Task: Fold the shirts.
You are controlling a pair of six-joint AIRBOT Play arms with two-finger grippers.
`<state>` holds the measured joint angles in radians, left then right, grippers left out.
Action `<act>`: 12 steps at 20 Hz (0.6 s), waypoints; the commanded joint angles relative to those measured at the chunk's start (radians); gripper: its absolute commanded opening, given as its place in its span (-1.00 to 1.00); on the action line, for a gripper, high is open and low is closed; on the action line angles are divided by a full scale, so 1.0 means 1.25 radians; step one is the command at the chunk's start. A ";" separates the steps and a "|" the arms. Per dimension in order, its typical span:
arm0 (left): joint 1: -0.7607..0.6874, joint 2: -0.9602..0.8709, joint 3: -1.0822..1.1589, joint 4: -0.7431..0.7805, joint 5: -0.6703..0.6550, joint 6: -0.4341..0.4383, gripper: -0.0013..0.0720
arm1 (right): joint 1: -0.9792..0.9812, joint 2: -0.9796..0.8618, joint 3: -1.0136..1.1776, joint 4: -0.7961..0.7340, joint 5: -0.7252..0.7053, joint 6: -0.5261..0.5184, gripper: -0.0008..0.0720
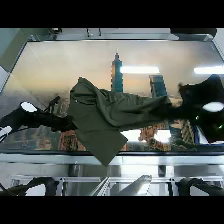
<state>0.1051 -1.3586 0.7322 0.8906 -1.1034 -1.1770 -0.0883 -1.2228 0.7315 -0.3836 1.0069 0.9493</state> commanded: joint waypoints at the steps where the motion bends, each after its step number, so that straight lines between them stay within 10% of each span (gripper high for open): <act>1: 0.027 -0.001 0.001 0.000 -0.017 0.008 -0.88 | -0.016 -0.054 0.235 0.015 -0.171 0.006 -0.94; 7: 0.028 -0.001 0.001 0.001 -0.019 0.014 -0.88 | -0.027 -0.499 0.743 0.022 -0.344 -0.005 -0.92; 9: 0.028 -0.001 0.001 0.001 -0.026 0.014 -0.88 | -0.038 -0.584 0.860 0.052 -0.311 -0.006 0.14; 12: 0.028 -0.001 0.002 0.001 -0.031 0.020 -0.88 | -0.070 -0.593 0.905 0.036 -0.217 -0.006 0.20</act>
<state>0.1390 -1.3586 0.7330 0.8909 -1.1358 -1.1610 -0.1455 -1.8954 1.7485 -0.3382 0.6659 0.9440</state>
